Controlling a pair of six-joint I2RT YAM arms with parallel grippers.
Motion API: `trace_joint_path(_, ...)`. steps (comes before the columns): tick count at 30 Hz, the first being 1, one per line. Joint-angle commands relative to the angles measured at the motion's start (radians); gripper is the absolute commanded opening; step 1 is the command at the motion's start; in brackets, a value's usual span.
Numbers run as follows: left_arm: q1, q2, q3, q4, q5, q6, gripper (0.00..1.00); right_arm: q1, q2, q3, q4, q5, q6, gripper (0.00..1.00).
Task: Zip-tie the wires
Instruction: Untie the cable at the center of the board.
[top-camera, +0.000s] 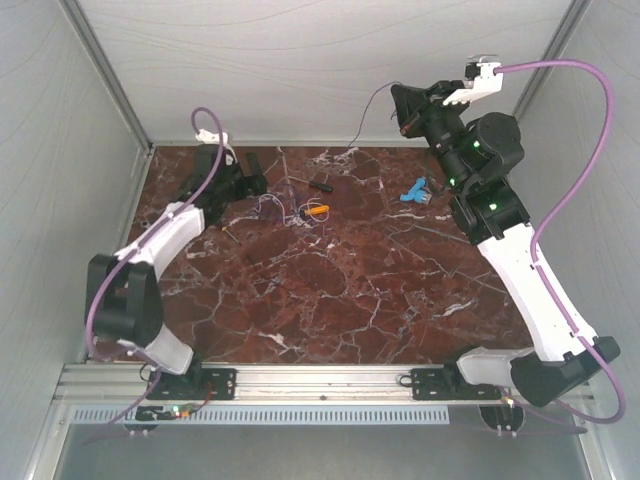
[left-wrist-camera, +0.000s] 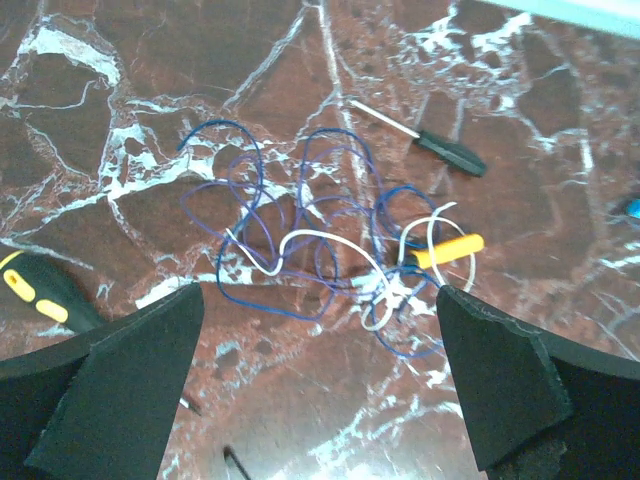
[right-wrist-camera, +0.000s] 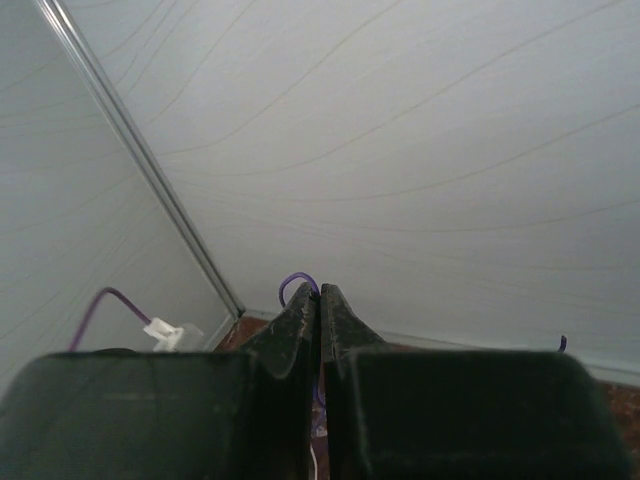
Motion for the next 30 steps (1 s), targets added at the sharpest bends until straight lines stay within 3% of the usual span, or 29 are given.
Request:
trace_joint_path(1,-0.023,-0.148,-0.083,-0.009,0.07,-0.056,0.99,-0.004,-0.022,-0.031,0.013,-0.058,0.071,0.0)
trace_joint_path(7,-0.167,-0.326,-0.257,0.056,-0.01,-0.043,1.0,0.01,-0.042,-0.109,0.02,-0.155,0.129,0.0)
trace_joint_path(13,-0.213,-0.524,-0.461,0.196,-0.008,-0.137,1.0,0.047,-0.092,-0.197,0.011,-0.162,0.136,0.0)
trace_joint_path(19,-0.218,-0.665,-0.605,0.256,0.098,-0.097,1.0,0.073,-0.118,-0.206,-0.027,-0.158,0.153,0.0)
trace_joint_path(23,-0.218,-0.729,-0.692,0.362,0.241,-0.105,1.0,0.084,-0.113,-0.193,-0.046,-0.158,0.181,0.0)
trace_joint_path(30,-0.219,-0.688,-0.75,0.548,0.427,-0.11,1.0,0.113,-0.095,-0.16,-0.076,-0.161,0.212,0.0)
